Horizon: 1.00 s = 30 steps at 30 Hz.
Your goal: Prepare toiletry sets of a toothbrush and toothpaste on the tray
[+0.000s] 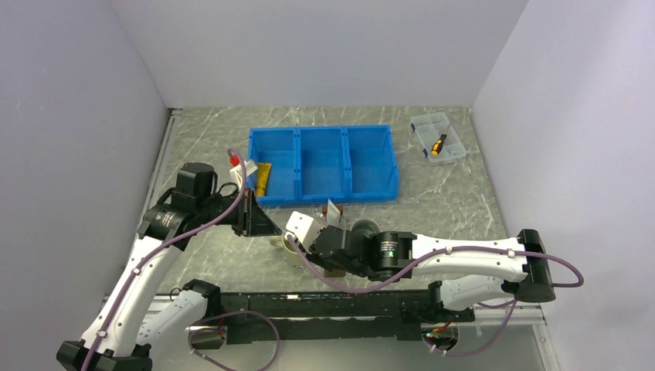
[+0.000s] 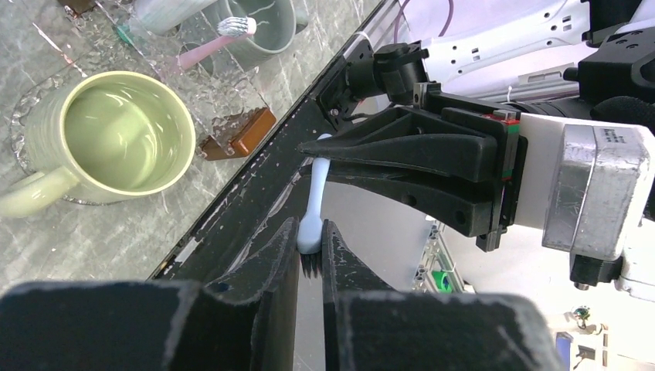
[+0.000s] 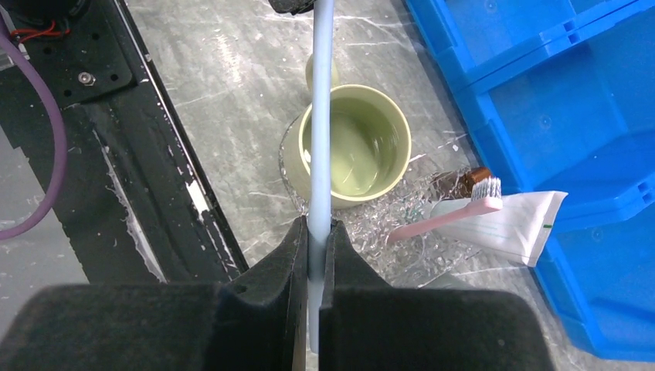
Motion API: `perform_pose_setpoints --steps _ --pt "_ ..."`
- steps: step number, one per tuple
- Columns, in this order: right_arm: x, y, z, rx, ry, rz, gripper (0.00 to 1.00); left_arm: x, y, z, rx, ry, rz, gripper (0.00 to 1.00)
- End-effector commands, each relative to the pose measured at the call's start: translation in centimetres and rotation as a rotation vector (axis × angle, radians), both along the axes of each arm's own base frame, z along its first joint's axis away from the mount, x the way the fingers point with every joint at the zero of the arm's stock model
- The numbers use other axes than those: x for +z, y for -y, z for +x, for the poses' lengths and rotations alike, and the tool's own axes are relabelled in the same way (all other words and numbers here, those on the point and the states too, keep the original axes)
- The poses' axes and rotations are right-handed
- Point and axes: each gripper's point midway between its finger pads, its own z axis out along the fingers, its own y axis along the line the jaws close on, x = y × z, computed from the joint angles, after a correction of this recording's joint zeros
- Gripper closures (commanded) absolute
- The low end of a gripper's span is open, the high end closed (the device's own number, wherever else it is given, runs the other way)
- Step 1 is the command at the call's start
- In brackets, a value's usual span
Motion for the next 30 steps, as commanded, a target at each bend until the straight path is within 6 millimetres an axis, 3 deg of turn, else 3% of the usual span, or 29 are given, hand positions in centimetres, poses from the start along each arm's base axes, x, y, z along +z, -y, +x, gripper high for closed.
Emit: perform_pose_setpoints --steps 1,3,9,14,19,30 --pt "2.2 -0.8 -0.1 0.005 0.029 0.094 0.9 0.6 0.3 0.1 -0.031 0.046 -0.026 1.0" --pt "2.4 -0.5 0.2 -0.016 0.032 0.102 0.71 0.6 0.3 0.2 -0.024 0.051 -0.021 1.0" --pt "3.5 1.7 0.5 -0.062 0.049 0.137 0.53 1.4 -0.5 1.1 0.049 0.098 0.046 1.0" --pt "5.5 4.3 0.4 -0.087 0.039 0.21 0.48 2.3 -1.0 1.3 0.106 0.152 0.114 1.0" --pt "6.9 6.7 0.4 -0.146 0.017 0.29 0.45 2.3 0.4 0.5 0.077 0.16 0.172 1.0" --pt "5.7 11.4 3.0 -0.493 -0.05 0.264 0.39 1.8 3.8 0.7 0.081 0.21 0.286 1.0"
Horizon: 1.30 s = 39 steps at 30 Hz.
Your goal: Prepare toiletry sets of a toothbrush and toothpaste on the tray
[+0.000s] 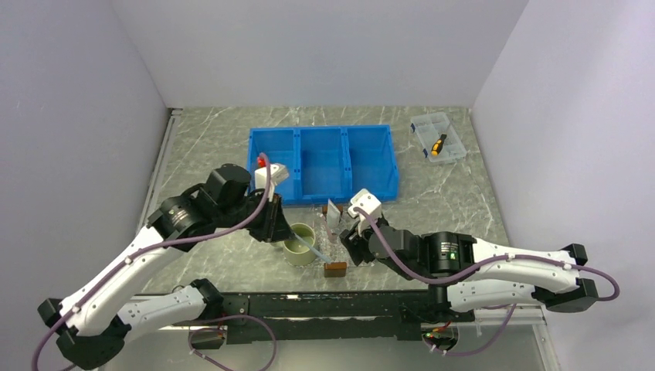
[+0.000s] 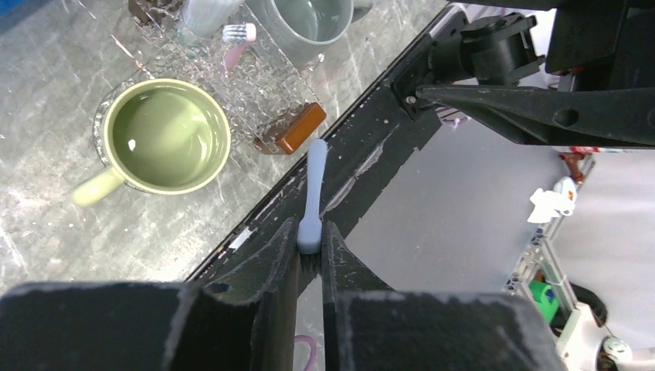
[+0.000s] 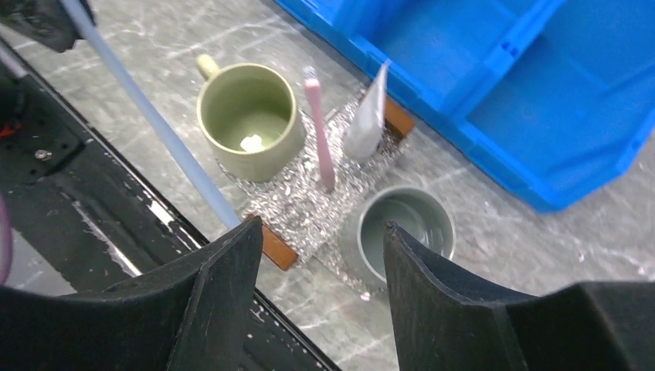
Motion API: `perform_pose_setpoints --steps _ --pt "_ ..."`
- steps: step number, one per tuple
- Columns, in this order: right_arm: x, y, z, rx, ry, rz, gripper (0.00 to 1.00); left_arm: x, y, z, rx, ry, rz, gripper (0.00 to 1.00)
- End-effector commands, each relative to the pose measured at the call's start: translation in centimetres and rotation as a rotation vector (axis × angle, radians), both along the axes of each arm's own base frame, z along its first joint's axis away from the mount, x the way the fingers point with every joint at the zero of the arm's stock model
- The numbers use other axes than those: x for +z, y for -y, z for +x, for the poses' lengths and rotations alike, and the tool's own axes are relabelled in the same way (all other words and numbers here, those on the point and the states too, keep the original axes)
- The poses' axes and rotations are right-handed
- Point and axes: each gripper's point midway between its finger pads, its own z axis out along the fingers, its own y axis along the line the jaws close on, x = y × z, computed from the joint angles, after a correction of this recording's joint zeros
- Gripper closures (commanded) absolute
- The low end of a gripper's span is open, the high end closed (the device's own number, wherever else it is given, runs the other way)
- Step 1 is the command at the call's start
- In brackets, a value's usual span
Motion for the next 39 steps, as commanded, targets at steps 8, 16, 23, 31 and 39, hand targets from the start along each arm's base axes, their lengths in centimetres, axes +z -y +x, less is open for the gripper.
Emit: perform_pose_setpoints --steps 8,16,23,31,39 --pt "1.2 3.9 1.1 -0.196 -0.082 0.15 0.38 1.8 3.7 2.1 0.084 0.171 0.115 1.0" --pt "0.1 5.8 1.8 -0.319 -0.112 0.171 0.38 0.6 5.6 2.8 0.124 0.26 0.206 1.0" --pt "-0.8 6.3 1.8 -0.337 -0.135 0.181 0.37 0.1 6.6 2.7 0.103 0.279 0.256 1.0" --pt "-1.3 6.0 1.9 -0.328 -0.138 0.18 0.37 -1.5 7.4 2.1 0.075 0.26 0.291 1.0" --pt "-1.8 5.7 2.1 -0.328 -0.143 0.178 0.37 -1.5 7.8 1.2 0.037 0.251 0.298 1.0"
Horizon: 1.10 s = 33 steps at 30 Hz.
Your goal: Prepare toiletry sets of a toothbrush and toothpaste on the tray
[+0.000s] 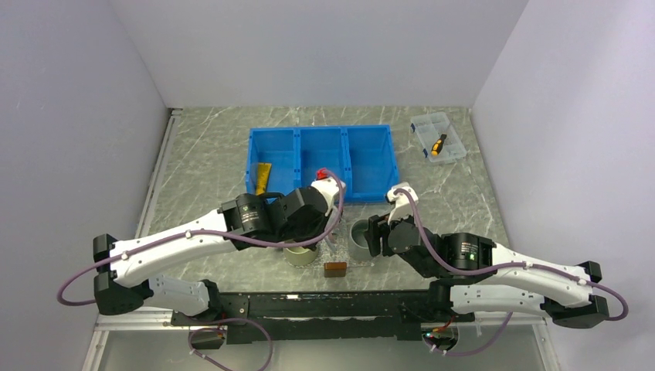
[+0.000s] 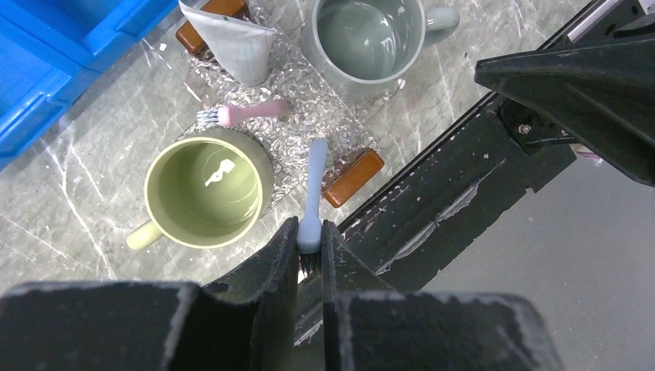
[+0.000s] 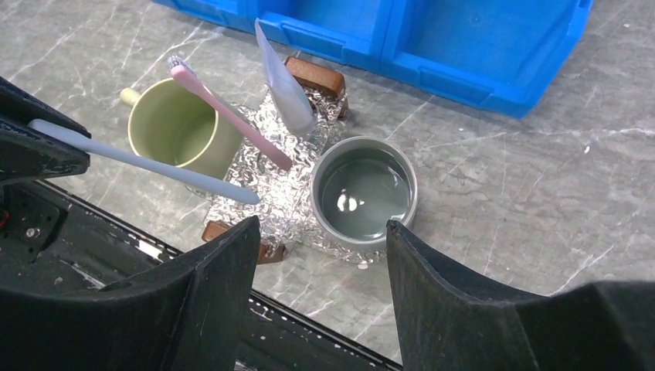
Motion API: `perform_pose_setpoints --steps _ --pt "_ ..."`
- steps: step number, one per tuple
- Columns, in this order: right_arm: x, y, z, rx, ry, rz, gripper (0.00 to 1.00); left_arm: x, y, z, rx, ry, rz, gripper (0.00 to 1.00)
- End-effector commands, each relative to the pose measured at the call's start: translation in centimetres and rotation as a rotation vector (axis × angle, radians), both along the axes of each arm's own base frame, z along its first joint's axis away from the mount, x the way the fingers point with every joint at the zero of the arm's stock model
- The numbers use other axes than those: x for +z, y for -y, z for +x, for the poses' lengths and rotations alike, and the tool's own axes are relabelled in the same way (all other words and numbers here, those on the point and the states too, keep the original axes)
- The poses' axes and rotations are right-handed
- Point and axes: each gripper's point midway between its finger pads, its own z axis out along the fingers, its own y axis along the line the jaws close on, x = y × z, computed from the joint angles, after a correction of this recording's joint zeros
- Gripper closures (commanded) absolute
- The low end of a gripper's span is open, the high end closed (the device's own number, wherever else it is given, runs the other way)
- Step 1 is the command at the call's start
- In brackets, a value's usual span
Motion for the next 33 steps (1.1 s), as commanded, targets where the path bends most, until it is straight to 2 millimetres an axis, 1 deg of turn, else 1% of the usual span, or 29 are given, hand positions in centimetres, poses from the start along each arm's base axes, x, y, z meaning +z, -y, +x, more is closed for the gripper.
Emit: perform_pose_setpoints --steps 1,4,11,18,24,33 --pt "0.4 -0.6 0.2 0.0 0.007 0.041 0.37 1.8 0.9 -0.3 -0.011 0.014 -0.052 1.0" --pt "0.3 -0.7 0.2 0.003 0.004 0.04 0.37 1.3 1.2 -0.5 -0.029 0.0 -0.032 1.0" --pt "0.0 -0.8 0.3 0.002 -0.003 0.039 0.37 -0.8 1.8 -0.5 -0.045 -0.023 0.044 1.0" --pt "-0.3 -0.8 0.2 0.0 -0.009 0.038 0.37 -1.3 2.2 -0.3 -0.056 -0.024 0.075 1.0" --pt "-0.3 -0.6 0.2 -0.003 -0.008 0.038 0.37 -1.8 2.9 -0.7 -0.077 -0.045 0.082 1.0" --pt "-0.5 -0.2 0.3 -0.013 -0.011 0.035 0.37 -2.7 3.2 -0.9 -0.095 -0.059 0.108 1.0"
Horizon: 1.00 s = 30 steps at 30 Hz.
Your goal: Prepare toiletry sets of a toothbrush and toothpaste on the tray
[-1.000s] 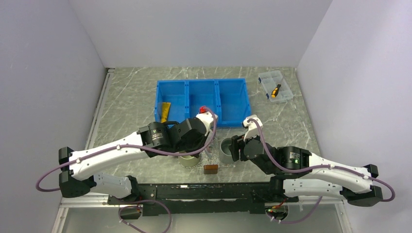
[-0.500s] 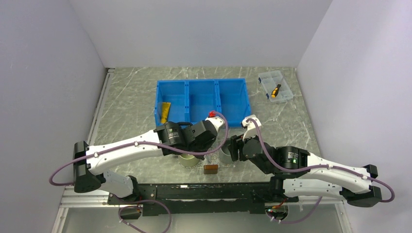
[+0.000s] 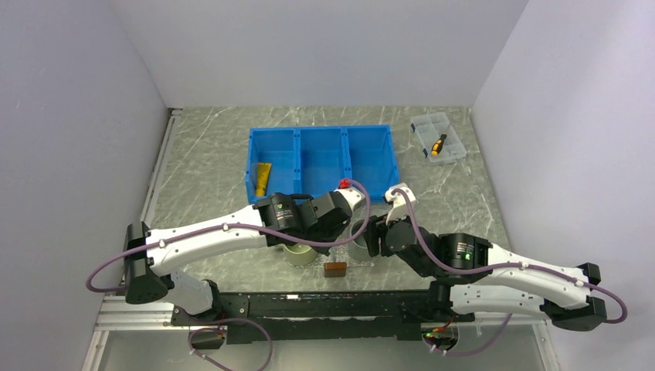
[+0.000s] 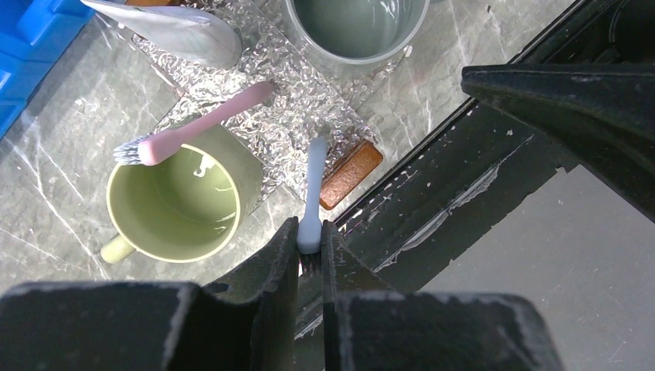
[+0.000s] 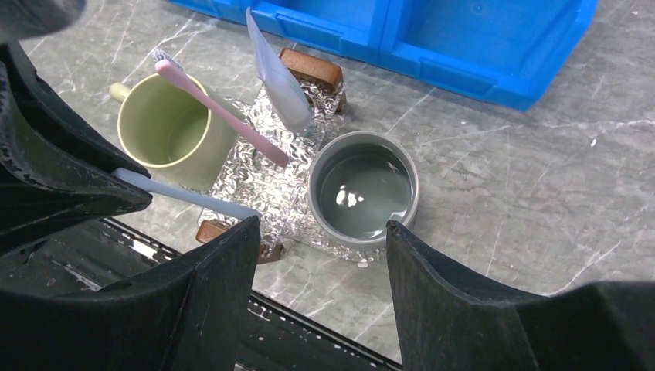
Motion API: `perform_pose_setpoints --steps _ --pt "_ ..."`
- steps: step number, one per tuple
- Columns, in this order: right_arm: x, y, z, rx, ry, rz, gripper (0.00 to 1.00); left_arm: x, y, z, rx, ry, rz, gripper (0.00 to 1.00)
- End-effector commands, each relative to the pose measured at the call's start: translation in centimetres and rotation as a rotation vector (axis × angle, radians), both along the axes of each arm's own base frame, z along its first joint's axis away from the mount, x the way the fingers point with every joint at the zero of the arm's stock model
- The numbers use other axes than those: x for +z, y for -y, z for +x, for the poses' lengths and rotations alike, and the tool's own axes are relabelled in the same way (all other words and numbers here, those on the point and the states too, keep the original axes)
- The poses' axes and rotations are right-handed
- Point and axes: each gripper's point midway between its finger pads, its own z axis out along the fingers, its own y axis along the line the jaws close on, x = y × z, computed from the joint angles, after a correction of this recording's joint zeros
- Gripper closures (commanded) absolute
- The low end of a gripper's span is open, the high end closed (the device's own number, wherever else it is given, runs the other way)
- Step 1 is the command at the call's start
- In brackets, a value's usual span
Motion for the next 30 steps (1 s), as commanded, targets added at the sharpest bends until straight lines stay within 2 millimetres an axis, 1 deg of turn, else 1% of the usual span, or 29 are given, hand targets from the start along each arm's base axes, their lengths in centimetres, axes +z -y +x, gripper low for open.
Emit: perform_pose_setpoints --steps 1,12,22,30 --pt "0.7 -0.1 0.1 -0.009 0.009 0.047 0.37 0.9 1.0 -0.3 -0.03 0.003 -0.025 1.0" --pt "0.2 0.1 -0.1 -0.01 -0.003 0.054 0.37 -0.5 1.6 -0.4 -0.041 -0.012 0.007 1.0" --pt "0.0 0.3 -0.1 -0.012 -0.006 0.056 0.37 -0.6 1.6 -0.4 -0.052 -0.013 0.031 1.0" --pt "-0.1 0.1 -0.1 -0.008 -0.005 0.054 0.36 -0.6 0.9 -0.5 -0.05 -0.005 0.059 1.0"
